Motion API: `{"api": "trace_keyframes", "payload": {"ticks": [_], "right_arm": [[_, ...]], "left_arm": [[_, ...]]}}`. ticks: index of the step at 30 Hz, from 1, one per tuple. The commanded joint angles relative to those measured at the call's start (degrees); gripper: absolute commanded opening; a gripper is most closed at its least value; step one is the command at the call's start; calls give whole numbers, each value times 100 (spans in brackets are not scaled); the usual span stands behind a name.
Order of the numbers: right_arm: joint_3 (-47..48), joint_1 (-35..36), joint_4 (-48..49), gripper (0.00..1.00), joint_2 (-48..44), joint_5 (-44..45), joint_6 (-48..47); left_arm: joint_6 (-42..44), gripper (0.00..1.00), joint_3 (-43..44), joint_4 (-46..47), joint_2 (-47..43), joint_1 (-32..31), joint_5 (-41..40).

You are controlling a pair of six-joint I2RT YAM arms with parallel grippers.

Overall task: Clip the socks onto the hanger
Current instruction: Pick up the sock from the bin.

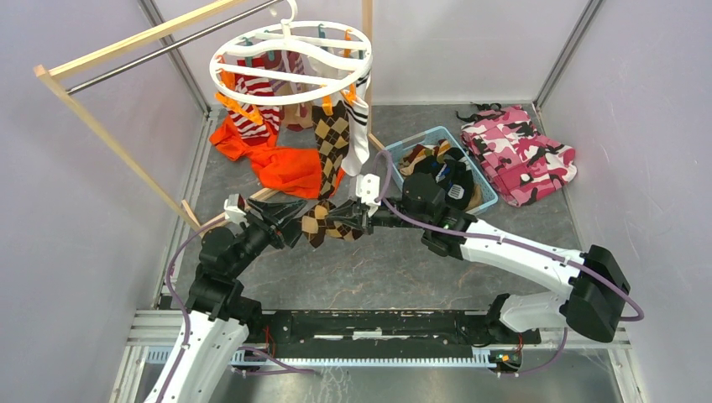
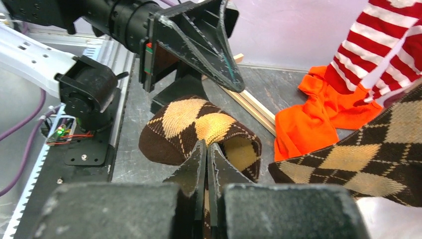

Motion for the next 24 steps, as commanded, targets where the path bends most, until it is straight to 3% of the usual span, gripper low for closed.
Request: {"api": "trace_keyframes", "payload": {"ticks": [1, 5, 10, 24], "right_arm": [[370, -20, 104, 0, -9, 421, -286], [426, -163, -69, 0, -127, 454, -380], [353, -365, -220, 0, -184, 517, -627], [313, -217, 95, 0, 181, -8, -584]], "left_arm": [[-218, 68, 10, 63, -69, 3, 138], [-286, 71, 19, -782, -430, 4, -313], [-757, 70, -180, -1171, -901, 2, -675], [-1259, 72, -283, -169, -243, 2, -332]]}}
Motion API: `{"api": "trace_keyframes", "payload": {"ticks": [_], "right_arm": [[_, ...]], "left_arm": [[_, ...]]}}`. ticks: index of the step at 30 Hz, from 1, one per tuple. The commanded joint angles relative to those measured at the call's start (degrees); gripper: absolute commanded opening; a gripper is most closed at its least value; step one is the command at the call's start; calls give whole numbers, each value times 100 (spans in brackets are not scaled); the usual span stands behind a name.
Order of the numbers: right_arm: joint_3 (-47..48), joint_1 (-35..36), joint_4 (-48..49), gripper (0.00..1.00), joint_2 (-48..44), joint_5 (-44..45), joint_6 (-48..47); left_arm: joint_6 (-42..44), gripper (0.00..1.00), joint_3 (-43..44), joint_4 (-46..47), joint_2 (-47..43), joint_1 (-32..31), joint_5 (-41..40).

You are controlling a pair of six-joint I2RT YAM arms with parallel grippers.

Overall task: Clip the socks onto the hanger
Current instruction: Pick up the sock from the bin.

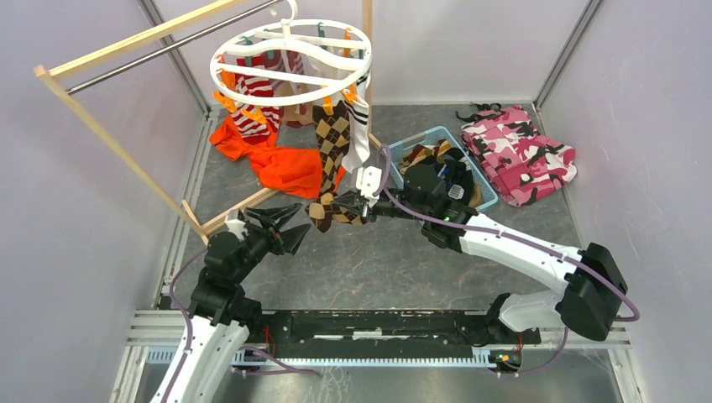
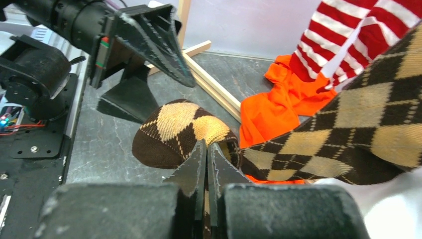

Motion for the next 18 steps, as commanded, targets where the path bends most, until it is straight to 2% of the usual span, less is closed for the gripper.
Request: {"api": "trace_keyframes", "payload": {"ticks": [1, 8, 13, 18], "right_arm": [[130, 158, 315, 0, 81, -247, 91], [96, 409, 454, 0, 133, -256, 129], [177, 451, 284, 0, 217, -350, 62], [104, 432, 52, 0, 150, -204, 44]], "left_arm": [[-281, 72, 78, 577, 298, 2, 151], [-407, 70, 58, 1116, 595, 2, 243], [-372, 49, 13, 1491, 732, 2, 268], [-241, 23, -61, 1772, 709, 2, 264]]}}
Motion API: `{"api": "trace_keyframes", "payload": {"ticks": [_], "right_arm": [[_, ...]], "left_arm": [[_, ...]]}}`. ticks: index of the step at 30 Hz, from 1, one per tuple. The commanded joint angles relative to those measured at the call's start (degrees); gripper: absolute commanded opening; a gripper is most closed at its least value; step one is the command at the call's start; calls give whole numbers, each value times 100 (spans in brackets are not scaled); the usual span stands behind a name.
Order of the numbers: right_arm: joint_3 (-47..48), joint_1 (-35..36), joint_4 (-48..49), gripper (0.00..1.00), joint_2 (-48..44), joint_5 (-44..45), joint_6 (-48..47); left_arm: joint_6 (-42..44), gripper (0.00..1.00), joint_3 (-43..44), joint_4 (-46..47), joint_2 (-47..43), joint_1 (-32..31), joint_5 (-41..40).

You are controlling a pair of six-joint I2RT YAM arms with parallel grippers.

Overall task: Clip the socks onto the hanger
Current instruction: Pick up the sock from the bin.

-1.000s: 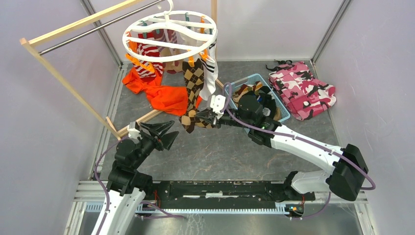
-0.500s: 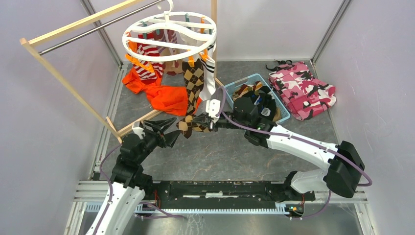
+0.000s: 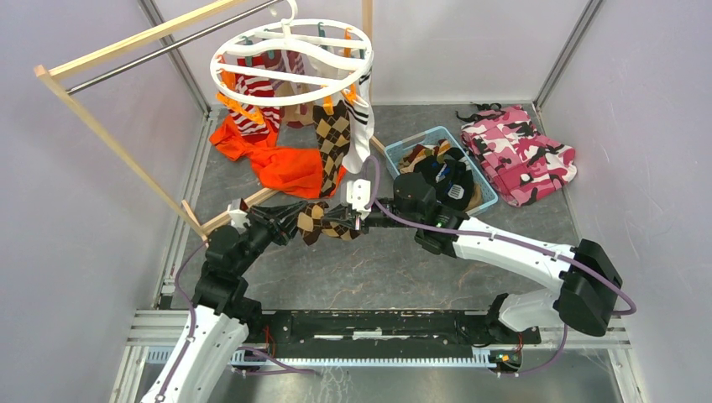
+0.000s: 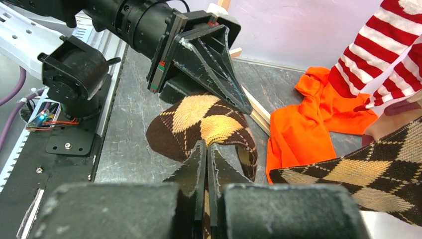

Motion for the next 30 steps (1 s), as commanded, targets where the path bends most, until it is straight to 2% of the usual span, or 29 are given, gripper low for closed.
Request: {"api": "trace_keyframes", "payload": {"ticks": [1, 5, 8, 10, 12, 14, 17, 23, 25, 28, 30], "right_arm": [[86, -21, -86, 0, -67, 27, 17], [39, -130, -177, 0, -138, -35, 125], [33, -279, -217, 0, -173, -217, 208], [73, -392, -323, 5, -173, -498, 198], [177, -526, -576, 24, -169, -875, 135], [328, -709, -845, 38, -158, -1409, 181], [510, -1092, -930, 48, -123, -2195, 630], [823, -1381, -807, 61, -136, -2783, 1581], [742, -1408, -389, 67, -165, -2804, 2174], [512, -1512, 860, 76, -154, -2890, 3503], [519, -1526, 1208, 80, -124, -2917, 3897]], "left_arm": [[-77, 18, -77, 640, -32, 2, 92], [267, 3, -176, 1004, -73, 2, 24], [880, 2, -133, 1116, -93, 4, -5], [1314, 2, -89, 1235, -86, 2, 2], [1749, 2, -45, 1433, -92, 2, 24], [2301, 2, 52, 1680, -78, 2, 85], [3796, 2, 502, 1750, 109, 2, 596], [7491, 2, 1920, 389, 811, 2, 2390], [8405, 2, 2143, 280, 905, 2, 2771], [9574, 2, 2538, 79, 1178, -5, 3241], [10237, 2, 2898, -316, 1424, -7, 3441]]}}
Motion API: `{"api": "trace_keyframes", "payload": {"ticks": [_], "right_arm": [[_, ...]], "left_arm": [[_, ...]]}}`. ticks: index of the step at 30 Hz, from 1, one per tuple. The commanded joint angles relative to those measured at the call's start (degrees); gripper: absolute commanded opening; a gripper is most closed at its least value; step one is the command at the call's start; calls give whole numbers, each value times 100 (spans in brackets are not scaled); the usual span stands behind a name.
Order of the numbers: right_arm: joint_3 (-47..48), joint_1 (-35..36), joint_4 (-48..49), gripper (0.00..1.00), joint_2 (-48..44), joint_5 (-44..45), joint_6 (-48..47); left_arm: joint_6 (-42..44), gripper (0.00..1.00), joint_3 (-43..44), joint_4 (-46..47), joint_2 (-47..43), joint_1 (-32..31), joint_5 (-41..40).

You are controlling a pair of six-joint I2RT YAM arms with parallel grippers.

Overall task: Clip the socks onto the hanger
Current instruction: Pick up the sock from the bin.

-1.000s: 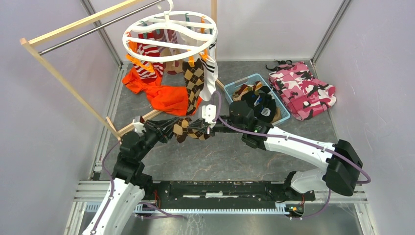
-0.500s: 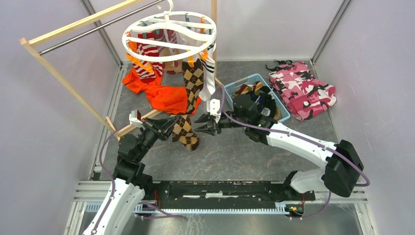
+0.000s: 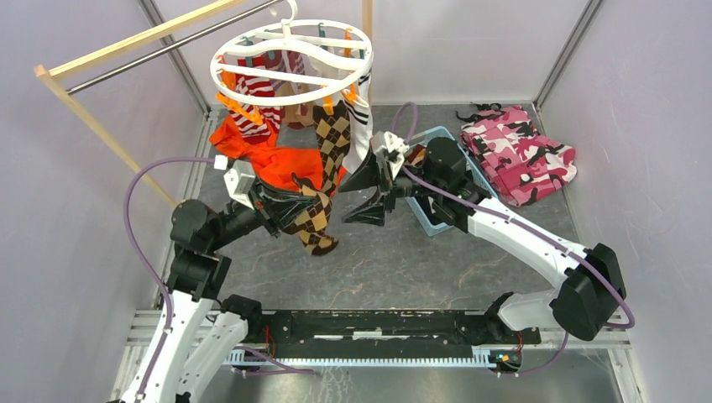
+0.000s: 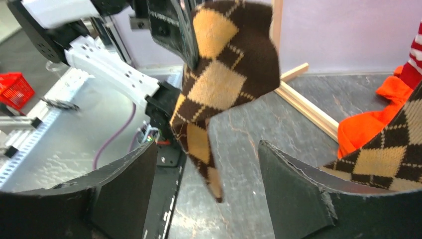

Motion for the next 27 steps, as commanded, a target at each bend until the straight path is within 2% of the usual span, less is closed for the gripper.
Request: {"api": "trace_keyframes", "payload": {"ticks": [1, 5, 16, 19, 27], "right_arm": [[13, -79, 1390, 81, -70, -305, 1553], [28, -55, 2015, 83, 83, -429, 2094], [418, 26, 2355, 88, 419, -415, 2523], [552, 29, 2452, 89, 502, -358, 2631], [988, 54, 3555, 89, 751, -258, 3511]], "left_arm": [[2617, 2, 740, -874, 512, -5, 956], [3264, 2, 1218, -1112, 858, -4, 1181], [3668, 2, 2256, -1076, 1402, -44, 1721], [3695, 2, 2433, -1066, 1484, -64, 1808], [3200, 2, 2277, -344, 1524, -108, 1996]]}}
